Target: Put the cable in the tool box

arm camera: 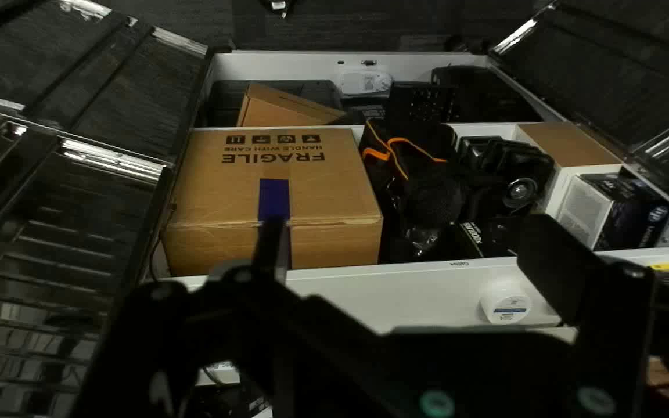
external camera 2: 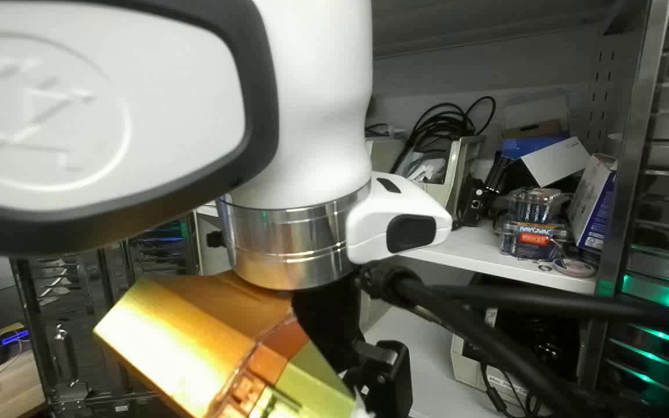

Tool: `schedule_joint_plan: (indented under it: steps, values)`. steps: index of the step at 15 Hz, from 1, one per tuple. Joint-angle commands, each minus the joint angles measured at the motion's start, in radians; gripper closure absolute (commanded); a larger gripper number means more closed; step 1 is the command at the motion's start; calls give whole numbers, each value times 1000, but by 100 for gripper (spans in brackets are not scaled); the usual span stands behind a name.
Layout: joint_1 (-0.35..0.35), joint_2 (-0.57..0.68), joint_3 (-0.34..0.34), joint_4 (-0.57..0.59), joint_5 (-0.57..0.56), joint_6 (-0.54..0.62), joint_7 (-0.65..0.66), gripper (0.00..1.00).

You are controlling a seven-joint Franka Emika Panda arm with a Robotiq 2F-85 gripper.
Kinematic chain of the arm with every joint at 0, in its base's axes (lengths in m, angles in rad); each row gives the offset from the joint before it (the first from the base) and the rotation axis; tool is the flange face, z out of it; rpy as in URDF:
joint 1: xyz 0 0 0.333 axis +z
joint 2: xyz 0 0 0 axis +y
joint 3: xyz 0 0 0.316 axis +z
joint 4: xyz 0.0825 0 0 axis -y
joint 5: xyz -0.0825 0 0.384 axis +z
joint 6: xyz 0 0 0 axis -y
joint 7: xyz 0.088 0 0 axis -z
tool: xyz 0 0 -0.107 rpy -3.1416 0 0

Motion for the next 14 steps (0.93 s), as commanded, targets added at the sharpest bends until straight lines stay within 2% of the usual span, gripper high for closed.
schedule_joint_plan:
  steps: [1,9,14]
  values:
    - [-13,2,14,3,11,-2,-8,0]
    - [-13,-1,13,4,11,-2,-8,0]
    - [39,109,38,74,56,109,7,0]
